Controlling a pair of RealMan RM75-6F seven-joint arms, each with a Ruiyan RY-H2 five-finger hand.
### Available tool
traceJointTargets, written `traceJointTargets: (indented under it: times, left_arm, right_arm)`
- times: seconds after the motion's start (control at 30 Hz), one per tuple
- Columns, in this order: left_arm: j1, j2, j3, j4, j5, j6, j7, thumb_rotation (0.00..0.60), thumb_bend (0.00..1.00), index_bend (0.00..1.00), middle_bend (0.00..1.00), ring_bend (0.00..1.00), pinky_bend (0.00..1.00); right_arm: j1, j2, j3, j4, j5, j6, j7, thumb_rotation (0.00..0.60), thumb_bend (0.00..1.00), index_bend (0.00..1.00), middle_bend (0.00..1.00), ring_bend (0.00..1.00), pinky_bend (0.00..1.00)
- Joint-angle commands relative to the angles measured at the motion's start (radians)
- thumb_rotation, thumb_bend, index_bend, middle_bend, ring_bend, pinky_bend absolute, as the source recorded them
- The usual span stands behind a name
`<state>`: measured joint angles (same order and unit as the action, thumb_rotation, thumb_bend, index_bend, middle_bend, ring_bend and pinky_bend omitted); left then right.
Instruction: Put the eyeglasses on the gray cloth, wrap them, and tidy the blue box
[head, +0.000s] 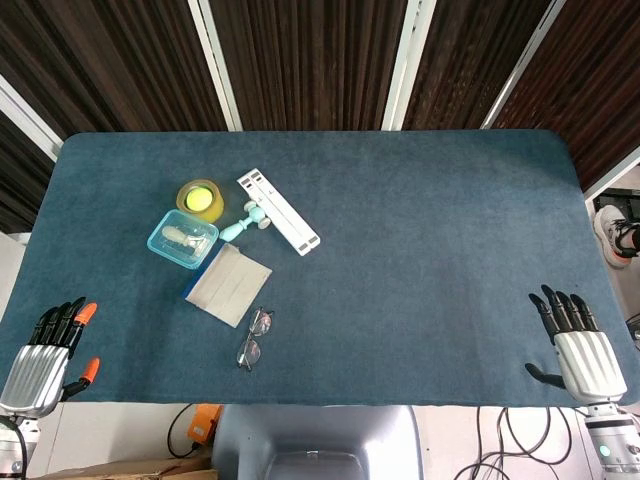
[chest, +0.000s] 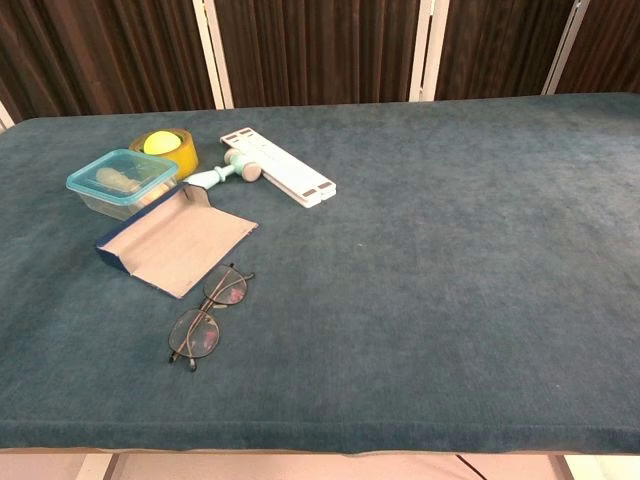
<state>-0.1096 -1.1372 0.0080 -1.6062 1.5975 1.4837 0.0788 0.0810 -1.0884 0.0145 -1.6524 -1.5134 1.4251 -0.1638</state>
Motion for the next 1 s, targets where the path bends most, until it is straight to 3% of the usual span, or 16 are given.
traceJointTargets:
  times: [0.03,0.2,0.33,0.47,0.77,1.0]
  left_arm:
    - [-0.005,-0.002,0.005,0.003,0.009,-0.009,-0.010,0.600,0.36,0.00,0.00,0.00,0.10]
    - [-0.028,-0.026,0.034,0.022,0.106,-0.002,-0.089,0.600,0.35,0.00,0.00,0.00,0.12]
    - [-0.048,-0.104,0.067,0.079,0.240,0.058,-0.222,0.600,0.35,0.00,0.00,0.00,0.12]
    - [-0.074,-0.171,0.066,0.081,0.304,0.071,-0.216,0.600,0.34,0.00,0.00,0.00,0.10]
    - [-0.161,-0.299,0.024,0.010,0.246,-0.097,-0.094,0.600,0.34,0.00,0.00,0.00,0.08]
    - [-0.206,-0.411,-0.001,0.045,0.190,-0.182,-0.004,0.600,0.34,0.00,0.00,0.00,0.08]
  right_arm:
    - [0.000,0.001,0.001,-0.001,0.004,-0.002,0.001,0.600,0.25,0.04,0.00,0.00,0.00]
    - [-0.002,0.001,-0.001,-0.005,0.001,0.000,-0.002,0.600,0.25,0.04,0.00,0.00,0.00]
    - [-0.005,0.006,0.001,-0.004,0.005,0.003,0.001,0.600,0.25,0.03,0.00,0.00,0.00]
    - [-0.005,0.010,0.001,-0.002,0.003,0.004,0.014,0.600,0.25,0.03,0.00,0.00,0.00]
    - [-0.005,0.006,0.000,0.013,-0.010,0.010,0.034,0.600,0.25,0.03,0.00,0.00,0.00]
    - [-0.003,0.001,0.006,0.018,0.010,0.001,0.019,0.600,0.25,0.03,0.00,0.00,0.00]
